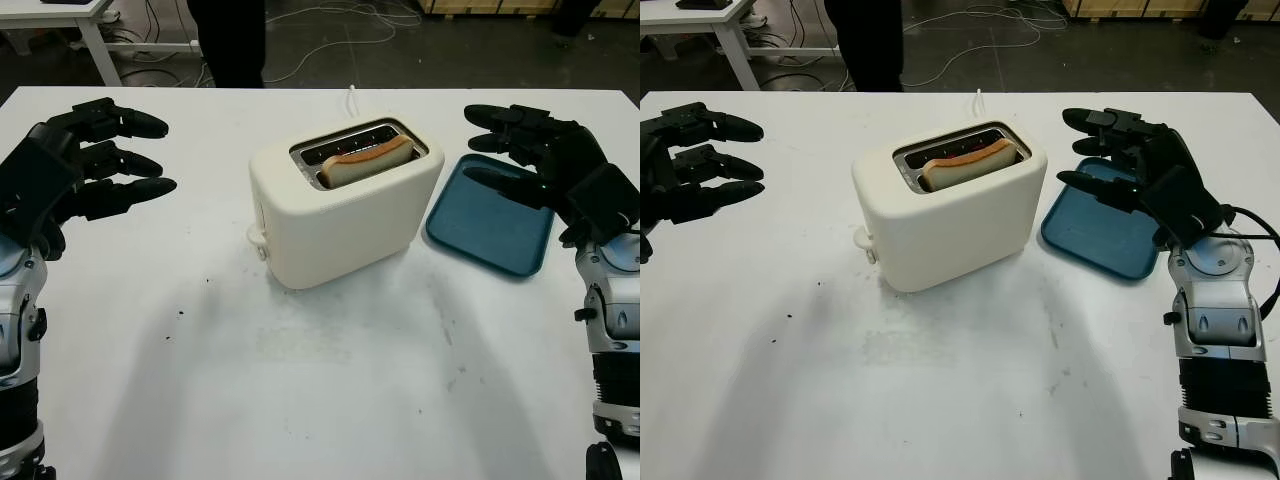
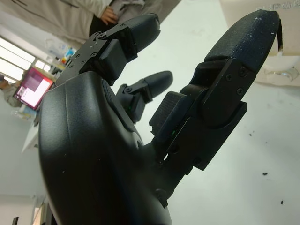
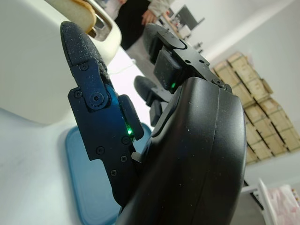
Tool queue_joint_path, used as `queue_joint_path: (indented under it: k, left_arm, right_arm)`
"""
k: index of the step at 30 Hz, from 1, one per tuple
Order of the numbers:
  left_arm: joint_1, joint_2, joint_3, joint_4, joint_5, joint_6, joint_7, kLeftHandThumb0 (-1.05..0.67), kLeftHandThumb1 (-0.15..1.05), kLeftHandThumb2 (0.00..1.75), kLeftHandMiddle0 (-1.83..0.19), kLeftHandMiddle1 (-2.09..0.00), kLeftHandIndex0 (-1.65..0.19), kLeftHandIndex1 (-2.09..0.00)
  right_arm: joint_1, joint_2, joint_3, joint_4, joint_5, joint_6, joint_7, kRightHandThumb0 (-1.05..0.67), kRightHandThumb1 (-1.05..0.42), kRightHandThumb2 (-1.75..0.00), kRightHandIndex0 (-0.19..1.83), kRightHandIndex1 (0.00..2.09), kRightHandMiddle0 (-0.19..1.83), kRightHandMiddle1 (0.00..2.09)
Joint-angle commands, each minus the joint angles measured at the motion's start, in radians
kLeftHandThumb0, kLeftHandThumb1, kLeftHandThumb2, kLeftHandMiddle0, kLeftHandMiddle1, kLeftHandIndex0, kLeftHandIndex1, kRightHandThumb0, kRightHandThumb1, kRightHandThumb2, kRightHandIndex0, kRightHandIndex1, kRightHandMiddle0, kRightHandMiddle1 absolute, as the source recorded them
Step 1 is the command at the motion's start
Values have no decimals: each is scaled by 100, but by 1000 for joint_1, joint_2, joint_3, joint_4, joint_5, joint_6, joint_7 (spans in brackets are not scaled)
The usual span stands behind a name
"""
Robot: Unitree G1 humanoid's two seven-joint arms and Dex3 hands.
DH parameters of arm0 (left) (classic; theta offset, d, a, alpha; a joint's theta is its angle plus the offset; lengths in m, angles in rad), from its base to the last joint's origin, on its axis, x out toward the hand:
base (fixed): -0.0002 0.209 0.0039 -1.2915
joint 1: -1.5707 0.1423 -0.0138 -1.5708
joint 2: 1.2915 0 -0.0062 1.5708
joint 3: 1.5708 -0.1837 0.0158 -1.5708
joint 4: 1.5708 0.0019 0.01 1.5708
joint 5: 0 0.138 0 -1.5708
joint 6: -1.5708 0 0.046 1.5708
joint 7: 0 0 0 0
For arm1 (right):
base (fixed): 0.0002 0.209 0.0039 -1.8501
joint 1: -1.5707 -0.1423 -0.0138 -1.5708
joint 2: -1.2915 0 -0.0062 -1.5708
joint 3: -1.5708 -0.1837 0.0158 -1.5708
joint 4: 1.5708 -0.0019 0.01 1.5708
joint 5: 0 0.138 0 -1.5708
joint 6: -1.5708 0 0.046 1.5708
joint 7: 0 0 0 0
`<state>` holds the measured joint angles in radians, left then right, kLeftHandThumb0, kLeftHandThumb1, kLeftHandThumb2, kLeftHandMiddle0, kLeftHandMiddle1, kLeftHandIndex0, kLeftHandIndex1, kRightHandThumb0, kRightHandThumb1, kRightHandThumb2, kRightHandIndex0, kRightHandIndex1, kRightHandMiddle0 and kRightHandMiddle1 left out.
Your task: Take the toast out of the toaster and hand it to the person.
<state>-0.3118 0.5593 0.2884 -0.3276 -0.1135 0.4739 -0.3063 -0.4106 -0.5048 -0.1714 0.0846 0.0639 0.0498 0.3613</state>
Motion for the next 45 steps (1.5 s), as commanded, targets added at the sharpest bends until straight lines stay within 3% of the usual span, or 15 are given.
queue_joint_path:
  k: [1, 45]
  left_arm:
    - [9, -4, 0, -4, -1, -1, 8, -103, 61, 0, -57, -99, -52, -84]
    - [3, -3, -10, -6, -1, 19, 10, -96, 57, 0, -51, -100, -49, -83]
  right_arm:
    - [1, 4, -2, -6, 3, -24, -3, -66, -81, 0, 27, 88, 67, 1]
    - [-8, 0, 1, -3, 4, -15, 2, -66, -80, 0, 27, 88, 67, 1]
